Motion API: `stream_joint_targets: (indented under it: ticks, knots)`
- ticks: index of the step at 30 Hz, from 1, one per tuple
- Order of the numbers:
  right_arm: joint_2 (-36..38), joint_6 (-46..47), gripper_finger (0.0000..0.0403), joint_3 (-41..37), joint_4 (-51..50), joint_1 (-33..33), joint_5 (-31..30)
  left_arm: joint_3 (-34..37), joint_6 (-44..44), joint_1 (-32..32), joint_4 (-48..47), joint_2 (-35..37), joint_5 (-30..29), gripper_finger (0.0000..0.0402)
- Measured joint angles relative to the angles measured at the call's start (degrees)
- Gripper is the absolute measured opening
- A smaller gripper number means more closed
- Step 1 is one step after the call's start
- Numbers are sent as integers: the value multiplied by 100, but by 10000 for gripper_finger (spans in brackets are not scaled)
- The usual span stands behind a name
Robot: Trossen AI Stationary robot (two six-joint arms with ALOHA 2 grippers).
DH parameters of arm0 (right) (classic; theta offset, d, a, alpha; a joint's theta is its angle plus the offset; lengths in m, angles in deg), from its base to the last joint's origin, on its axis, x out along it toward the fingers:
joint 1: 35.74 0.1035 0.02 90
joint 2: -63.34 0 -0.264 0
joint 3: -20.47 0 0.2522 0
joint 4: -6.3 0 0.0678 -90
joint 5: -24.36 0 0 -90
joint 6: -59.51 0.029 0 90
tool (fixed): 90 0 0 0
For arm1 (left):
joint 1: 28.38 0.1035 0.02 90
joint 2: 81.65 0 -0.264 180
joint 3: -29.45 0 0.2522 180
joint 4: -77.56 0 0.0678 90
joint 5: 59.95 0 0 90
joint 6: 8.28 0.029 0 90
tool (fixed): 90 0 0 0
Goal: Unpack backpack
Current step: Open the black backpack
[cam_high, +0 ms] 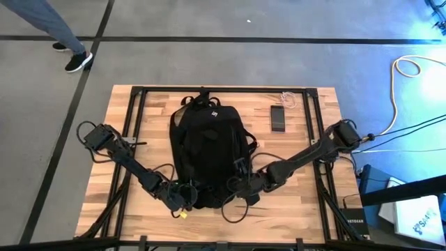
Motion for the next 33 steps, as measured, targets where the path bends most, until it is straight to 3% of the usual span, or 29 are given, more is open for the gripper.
stream_joint_targets:
  ticks: [4,12,20,24,26,33]
  knots:
    - [240,69,11,0,-46,-65,76,-2,-202,122,-52,281,-10,13]
    - [383,457,4,2,-51,-167,589,7,245,171,-109,1054,-256,11]
    - [748,791,2,524,-119,-157,1151,7,206,149,-404,1976,332,9]
    - [920,762,2,825,-393,-80,1318,-69,-604,232,-837,2686,443,9]
    - [964,723,4,972,-474,-69,1447,-99,-596,242,-951,3004,627,9]
    - [996,730,10,1687,-461,8,2504,-444,-707,274,-1166,3739,1784,9]
